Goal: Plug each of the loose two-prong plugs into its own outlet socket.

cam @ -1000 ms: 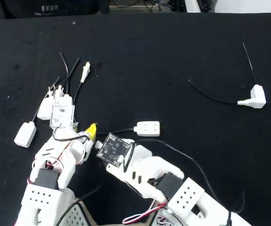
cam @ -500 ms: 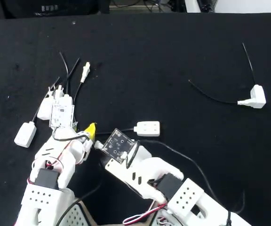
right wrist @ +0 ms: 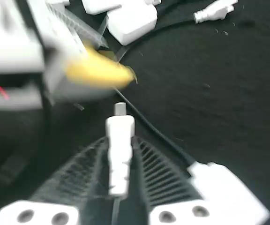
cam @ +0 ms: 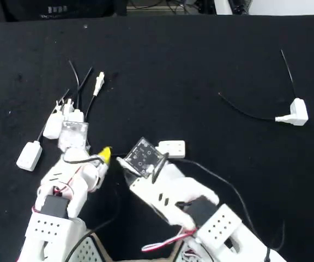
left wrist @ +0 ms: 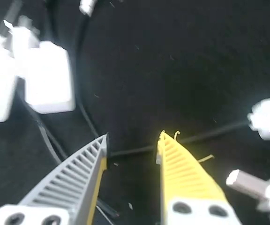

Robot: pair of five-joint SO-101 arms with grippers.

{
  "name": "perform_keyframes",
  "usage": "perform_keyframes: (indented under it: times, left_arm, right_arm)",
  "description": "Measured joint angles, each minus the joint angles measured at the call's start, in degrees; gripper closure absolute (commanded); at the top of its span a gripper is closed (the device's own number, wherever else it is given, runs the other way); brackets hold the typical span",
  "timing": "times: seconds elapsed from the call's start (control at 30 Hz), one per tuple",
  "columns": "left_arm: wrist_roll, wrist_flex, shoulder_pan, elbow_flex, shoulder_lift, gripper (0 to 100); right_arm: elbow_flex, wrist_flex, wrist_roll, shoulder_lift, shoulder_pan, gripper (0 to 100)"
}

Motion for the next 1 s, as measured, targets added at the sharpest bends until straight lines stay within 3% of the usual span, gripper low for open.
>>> perform_keyframes:
  times: [0.33, 0.7, 1.0]
  left_arm:
    - [0.0, 0.0, -4.7, 0.0, 0.0, 83]
    - [0.0, 0.0, -4.5, 0.0, 0.0, 83]
    - [0.0, 0.0, -4.5, 0.0, 0.0, 83]
  right_arm:
    - [-13.0, 2.9, 2.7, 26.8, 6.8, 98.8]
    - [-61.5, 44.6, -6.2, 54.4, 20.7, 98.8]
    - [-85.6, 59.3, -13.0, 81.7, 30.2, 98.8]
